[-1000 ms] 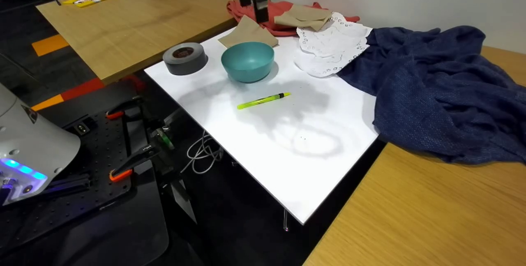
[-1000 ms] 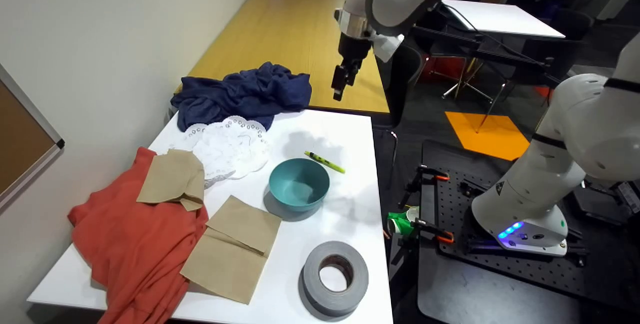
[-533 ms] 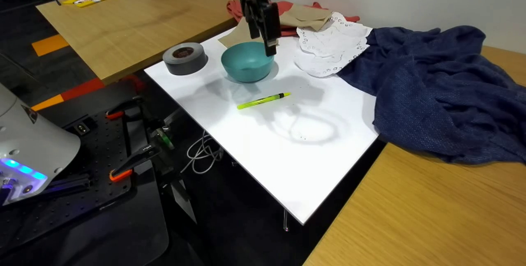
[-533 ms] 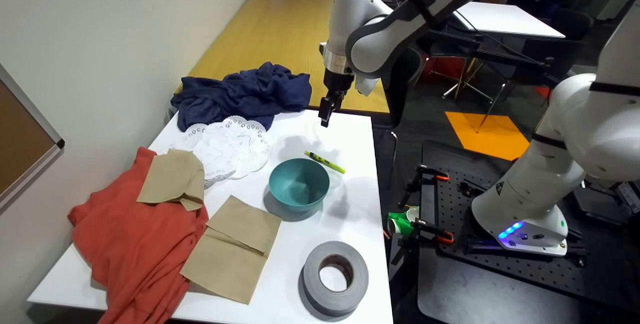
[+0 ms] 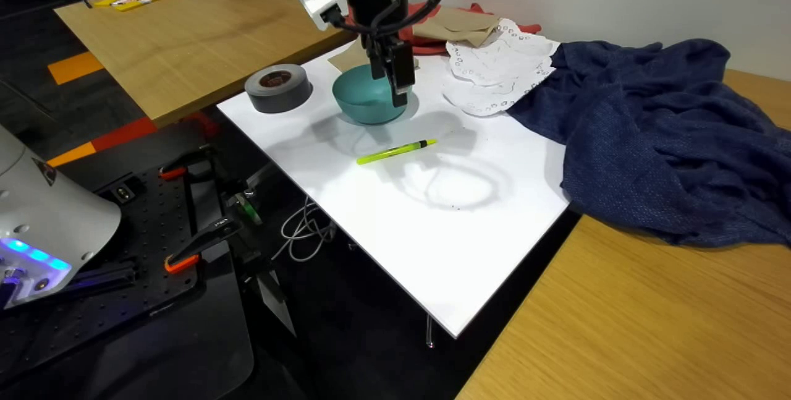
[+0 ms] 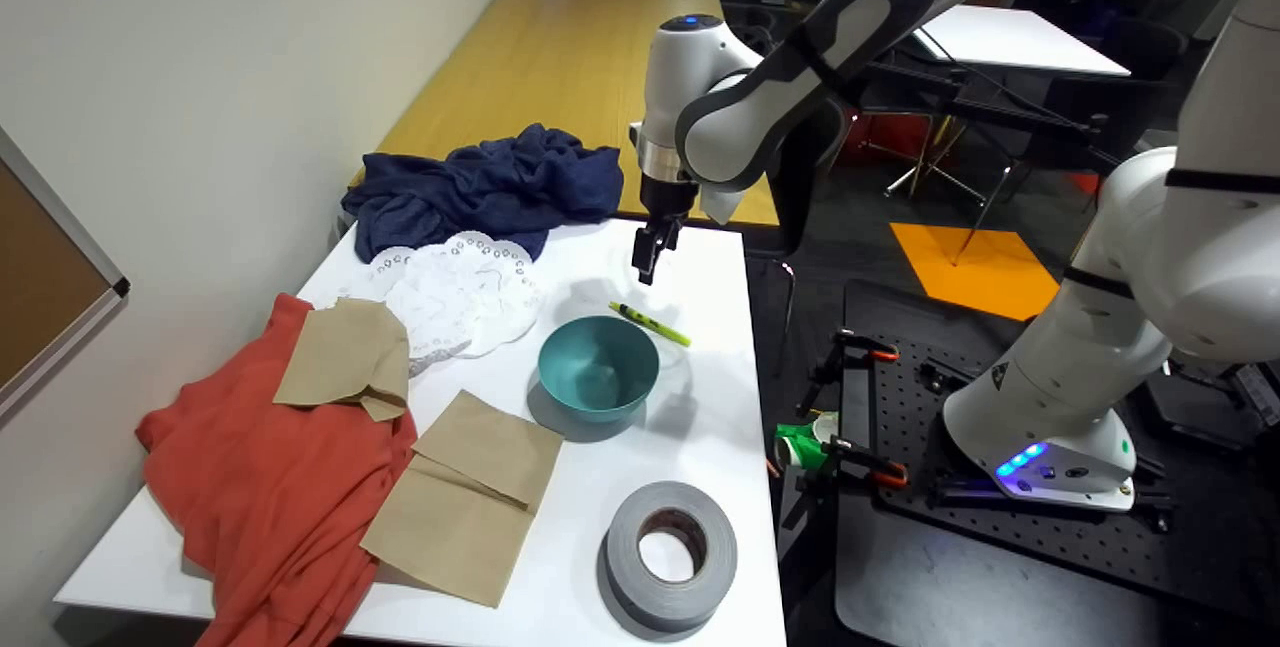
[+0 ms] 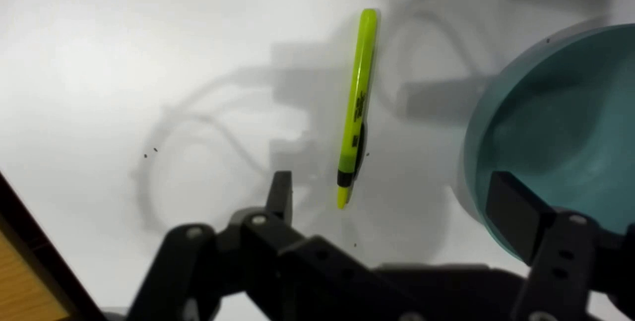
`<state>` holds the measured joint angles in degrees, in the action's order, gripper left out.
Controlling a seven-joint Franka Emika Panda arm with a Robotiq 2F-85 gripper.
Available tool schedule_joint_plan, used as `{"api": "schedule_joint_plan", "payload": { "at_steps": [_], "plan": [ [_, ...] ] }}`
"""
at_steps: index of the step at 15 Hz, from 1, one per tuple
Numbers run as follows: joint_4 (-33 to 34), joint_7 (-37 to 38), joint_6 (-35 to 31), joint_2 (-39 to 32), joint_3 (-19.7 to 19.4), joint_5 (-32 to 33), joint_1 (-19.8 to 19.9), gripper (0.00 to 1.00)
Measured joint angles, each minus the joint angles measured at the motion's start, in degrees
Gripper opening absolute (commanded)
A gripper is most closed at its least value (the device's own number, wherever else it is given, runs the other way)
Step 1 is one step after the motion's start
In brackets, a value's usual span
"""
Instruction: Put the pen in the bowl
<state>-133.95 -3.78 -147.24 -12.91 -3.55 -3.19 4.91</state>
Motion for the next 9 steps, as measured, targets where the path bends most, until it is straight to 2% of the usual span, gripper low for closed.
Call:
{"api": "schedule_joint_plan", "payload": {
  "at_steps": [5, 9],
  "plan": [
    [0.1, 0.0, -0.3, -0.4, 0.0, 0.1, 0.0, 1.00],
    [0.1, 0.0, -3.7, -3.7, 0.0, 0.1, 0.0, 1.00]
  ]
}}
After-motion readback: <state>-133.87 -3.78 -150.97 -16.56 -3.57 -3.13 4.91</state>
